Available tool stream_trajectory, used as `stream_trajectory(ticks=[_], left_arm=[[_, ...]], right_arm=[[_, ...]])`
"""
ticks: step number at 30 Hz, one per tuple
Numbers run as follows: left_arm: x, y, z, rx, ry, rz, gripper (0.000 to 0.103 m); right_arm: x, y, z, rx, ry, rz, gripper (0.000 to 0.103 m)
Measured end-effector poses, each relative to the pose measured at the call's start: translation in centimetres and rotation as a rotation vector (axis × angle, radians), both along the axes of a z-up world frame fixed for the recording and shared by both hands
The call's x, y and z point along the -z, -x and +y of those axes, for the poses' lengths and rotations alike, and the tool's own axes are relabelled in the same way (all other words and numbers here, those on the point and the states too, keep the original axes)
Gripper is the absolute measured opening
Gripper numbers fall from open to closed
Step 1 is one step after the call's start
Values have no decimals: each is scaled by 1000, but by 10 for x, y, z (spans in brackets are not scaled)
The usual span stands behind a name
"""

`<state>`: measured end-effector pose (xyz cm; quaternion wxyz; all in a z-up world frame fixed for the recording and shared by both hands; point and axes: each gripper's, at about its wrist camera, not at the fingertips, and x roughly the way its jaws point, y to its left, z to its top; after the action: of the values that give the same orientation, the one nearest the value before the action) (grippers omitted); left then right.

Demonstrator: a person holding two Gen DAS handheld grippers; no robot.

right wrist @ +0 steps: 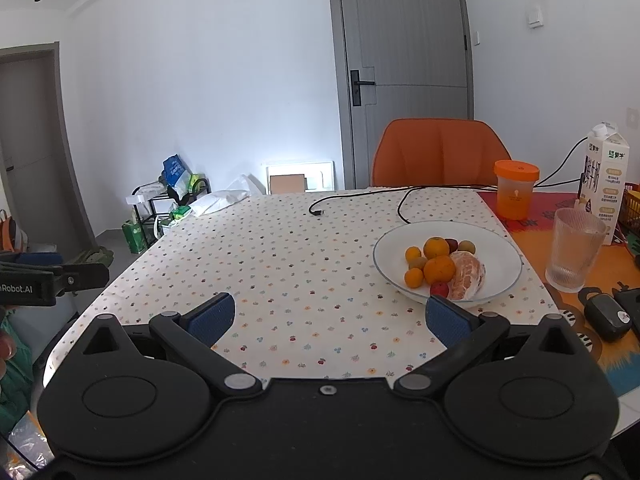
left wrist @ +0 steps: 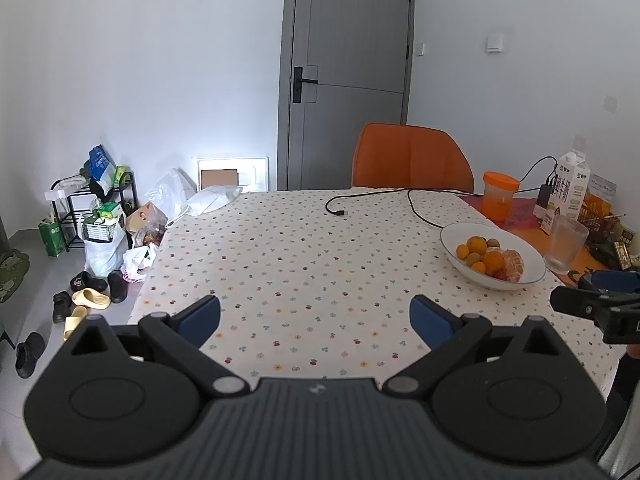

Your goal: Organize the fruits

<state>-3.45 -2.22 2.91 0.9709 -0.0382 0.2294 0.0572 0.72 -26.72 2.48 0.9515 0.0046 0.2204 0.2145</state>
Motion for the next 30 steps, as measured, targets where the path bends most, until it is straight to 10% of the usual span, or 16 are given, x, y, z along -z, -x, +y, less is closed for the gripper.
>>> stream_trajectory(ticks=[30], left_arm=[[1, -1, 0, -7, 2, 3, 100]], right_arm=[[5, -5, -3, 11, 1, 11, 103]])
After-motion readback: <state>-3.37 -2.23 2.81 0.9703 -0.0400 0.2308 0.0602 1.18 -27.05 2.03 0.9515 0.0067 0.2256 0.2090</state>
